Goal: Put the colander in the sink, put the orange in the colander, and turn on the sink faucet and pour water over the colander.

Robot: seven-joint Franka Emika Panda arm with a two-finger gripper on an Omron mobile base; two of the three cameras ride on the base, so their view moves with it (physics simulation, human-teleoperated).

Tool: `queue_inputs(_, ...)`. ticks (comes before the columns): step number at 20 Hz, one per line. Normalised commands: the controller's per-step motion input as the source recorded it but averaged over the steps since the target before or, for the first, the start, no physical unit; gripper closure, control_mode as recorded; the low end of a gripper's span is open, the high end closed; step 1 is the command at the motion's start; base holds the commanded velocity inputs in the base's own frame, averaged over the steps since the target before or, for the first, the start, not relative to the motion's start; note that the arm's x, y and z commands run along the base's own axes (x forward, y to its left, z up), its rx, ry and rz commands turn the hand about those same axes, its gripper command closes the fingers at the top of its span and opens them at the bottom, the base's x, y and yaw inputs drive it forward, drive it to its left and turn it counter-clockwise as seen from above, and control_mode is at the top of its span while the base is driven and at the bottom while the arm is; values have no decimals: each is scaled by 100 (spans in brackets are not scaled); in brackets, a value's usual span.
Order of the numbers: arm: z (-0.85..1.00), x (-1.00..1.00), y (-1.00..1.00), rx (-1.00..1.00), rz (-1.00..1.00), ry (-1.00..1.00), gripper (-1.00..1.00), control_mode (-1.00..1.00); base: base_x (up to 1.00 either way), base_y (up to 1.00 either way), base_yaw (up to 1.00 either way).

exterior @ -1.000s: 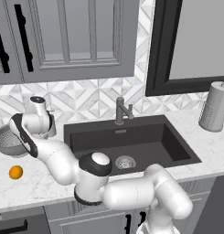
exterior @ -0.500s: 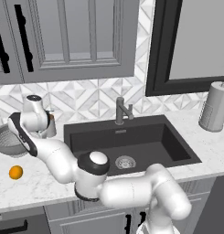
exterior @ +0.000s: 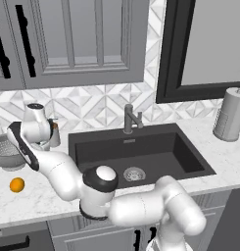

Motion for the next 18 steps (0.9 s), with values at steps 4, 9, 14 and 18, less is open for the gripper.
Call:
queue_inputs(4, 4, -28, -13, 6, -9, 0, 100, -100, 0, 0, 0)
queue_inputs(9, 37, -26, -23, 3, -12, 0, 100, -100, 0, 0, 0)
queue_inputs(14, 42, -42, -38, 1, -13, -5, 100, -100, 0, 0, 0)
queue_inputs(18, 47, -59, -40, 2, -12, -4, 100, -100, 0, 0, 0)
